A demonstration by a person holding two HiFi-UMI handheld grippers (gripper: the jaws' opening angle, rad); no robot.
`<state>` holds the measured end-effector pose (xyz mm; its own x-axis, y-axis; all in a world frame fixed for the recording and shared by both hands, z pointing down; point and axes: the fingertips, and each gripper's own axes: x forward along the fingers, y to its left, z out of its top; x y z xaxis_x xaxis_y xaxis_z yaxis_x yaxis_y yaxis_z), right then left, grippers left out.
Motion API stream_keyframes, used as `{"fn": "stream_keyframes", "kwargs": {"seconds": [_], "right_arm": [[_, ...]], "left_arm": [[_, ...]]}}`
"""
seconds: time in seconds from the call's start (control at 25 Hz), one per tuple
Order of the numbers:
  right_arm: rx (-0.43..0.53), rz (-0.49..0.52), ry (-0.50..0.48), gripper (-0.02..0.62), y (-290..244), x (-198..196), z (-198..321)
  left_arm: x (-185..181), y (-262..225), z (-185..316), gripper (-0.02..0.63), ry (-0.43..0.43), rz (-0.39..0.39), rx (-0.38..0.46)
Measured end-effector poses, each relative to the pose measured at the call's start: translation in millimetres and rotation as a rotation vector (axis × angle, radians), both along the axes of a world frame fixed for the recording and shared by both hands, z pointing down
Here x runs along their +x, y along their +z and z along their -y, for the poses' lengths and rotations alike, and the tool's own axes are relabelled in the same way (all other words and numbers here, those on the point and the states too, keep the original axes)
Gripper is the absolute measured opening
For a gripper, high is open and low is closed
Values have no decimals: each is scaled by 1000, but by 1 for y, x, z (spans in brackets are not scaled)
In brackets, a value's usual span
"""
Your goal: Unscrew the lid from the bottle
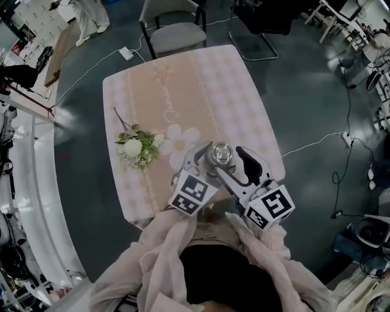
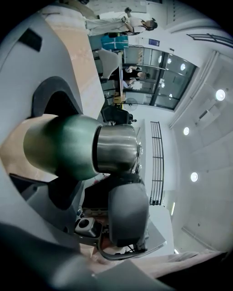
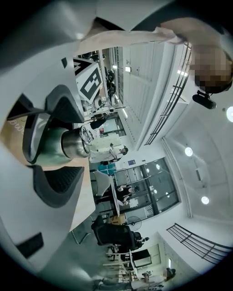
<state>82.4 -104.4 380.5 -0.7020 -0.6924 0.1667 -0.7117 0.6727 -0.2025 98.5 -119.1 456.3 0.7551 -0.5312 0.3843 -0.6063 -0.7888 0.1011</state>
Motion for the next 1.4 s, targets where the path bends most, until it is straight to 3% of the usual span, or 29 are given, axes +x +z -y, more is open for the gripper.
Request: {"fn": "stream_keyframes", "kwargs": {"seconds": [0.36,0.84,1.4], "right_arm": [[10,-31,-23,284,3,-18,3],[115,-98,-65,262,-4,-27,-2],[176,-127,-185,253,-6,-31,-9]], "left_arm": [[-3,3,-9,403,1,34,4],[-5,-4,-10,402,37,28,19],[-8,-5,-10,402,83,73,67]]}}
